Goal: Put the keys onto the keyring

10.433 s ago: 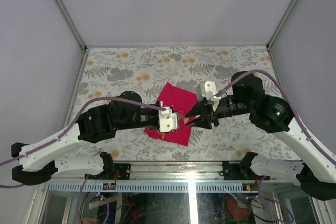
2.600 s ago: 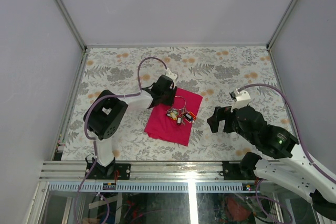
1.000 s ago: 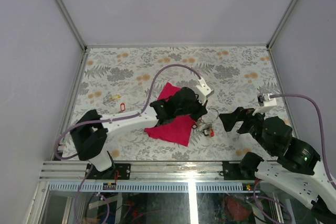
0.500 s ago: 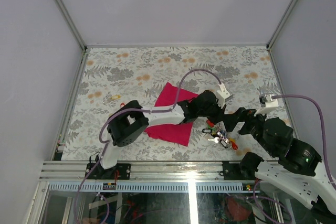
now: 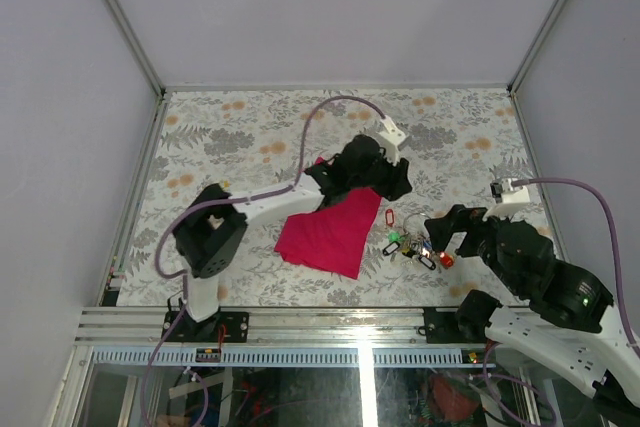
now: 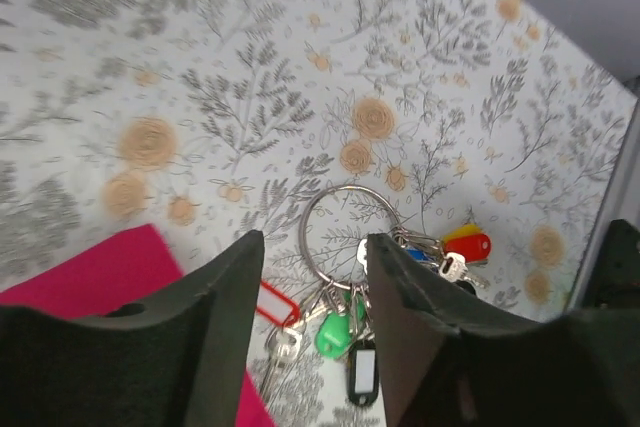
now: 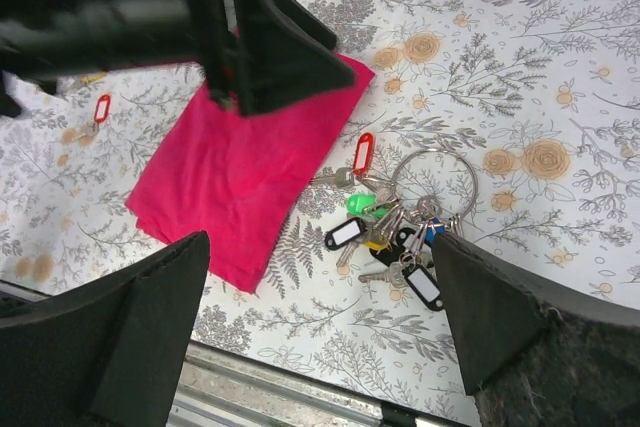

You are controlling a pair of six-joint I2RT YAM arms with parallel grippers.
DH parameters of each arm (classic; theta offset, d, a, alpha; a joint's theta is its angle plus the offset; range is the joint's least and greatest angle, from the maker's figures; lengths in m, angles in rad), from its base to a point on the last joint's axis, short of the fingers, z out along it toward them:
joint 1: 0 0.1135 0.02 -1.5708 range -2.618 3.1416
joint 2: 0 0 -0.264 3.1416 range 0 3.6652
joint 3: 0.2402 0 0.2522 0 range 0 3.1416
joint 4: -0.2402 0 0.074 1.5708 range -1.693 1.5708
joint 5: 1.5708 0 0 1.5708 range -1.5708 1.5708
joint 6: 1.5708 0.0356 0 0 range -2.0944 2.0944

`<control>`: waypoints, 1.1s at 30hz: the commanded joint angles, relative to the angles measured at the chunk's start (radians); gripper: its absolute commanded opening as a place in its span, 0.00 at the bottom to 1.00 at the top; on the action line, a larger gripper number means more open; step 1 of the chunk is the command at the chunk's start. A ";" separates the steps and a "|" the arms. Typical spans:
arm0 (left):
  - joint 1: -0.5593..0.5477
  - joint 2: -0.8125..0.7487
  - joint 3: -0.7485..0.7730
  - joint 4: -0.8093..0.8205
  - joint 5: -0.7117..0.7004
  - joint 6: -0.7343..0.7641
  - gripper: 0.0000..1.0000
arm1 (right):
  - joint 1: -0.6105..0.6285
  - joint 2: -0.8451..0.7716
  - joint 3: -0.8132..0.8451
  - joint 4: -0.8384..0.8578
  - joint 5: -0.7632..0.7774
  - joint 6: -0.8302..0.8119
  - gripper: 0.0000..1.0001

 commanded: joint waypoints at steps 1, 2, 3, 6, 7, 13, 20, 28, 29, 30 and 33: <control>0.060 -0.178 -0.050 -0.081 -0.048 0.043 0.49 | -0.001 0.091 0.081 -0.017 0.028 -0.058 0.99; 0.072 -0.221 -0.070 -0.109 -0.059 0.045 0.51 | 0.001 0.114 0.093 -0.033 0.033 -0.056 0.99; 0.084 -0.263 -0.094 -0.135 -0.074 0.044 0.59 | 0.000 0.135 0.104 -0.051 0.043 -0.052 0.99; 0.111 -0.401 -0.163 -0.227 -0.176 0.012 0.75 | 0.000 0.183 0.135 -0.096 0.100 0.017 0.99; 0.114 -0.447 -0.182 -0.266 -0.209 0.006 0.76 | 0.000 0.190 0.142 -0.099 0.096 0.030 0.99; 0.125 -0.726 -0.303 -0.478 -0.422 -0.117 1.00 | 0.000 0.184 0.138 -0.056 0.044 0.019 0.99; 0.127 -1.093 -0.434 -0.664 -0.490 -0.187 1.00 | 0.000 0.073 0.097 0.041 0.010 -0.105 0.99; 0.126 -1.418 -0.587 -0.739 -0.595 -0.207 1.00 | 0.001 0.012 0.033 0.049 0.064 -0.161 0.99; 0.124 -1.447 -0.605 -0.734 -0.608 -0.206 1.00 | 0.000 0.010 0.026 0.049 0.069 -0.162 0.99; 0.126 -1.477 -0.621 -0.730 -0.618 -0.201 1.00 | 0.001 0.007 0.019 0.052 0.072 -0.158 0.99; 0.124 -1.520 -0.660 -0.715 -0.620 -0.188 1.00 | 0.000 -0.018 -0.018 0.095 0.047 -0.185 0.99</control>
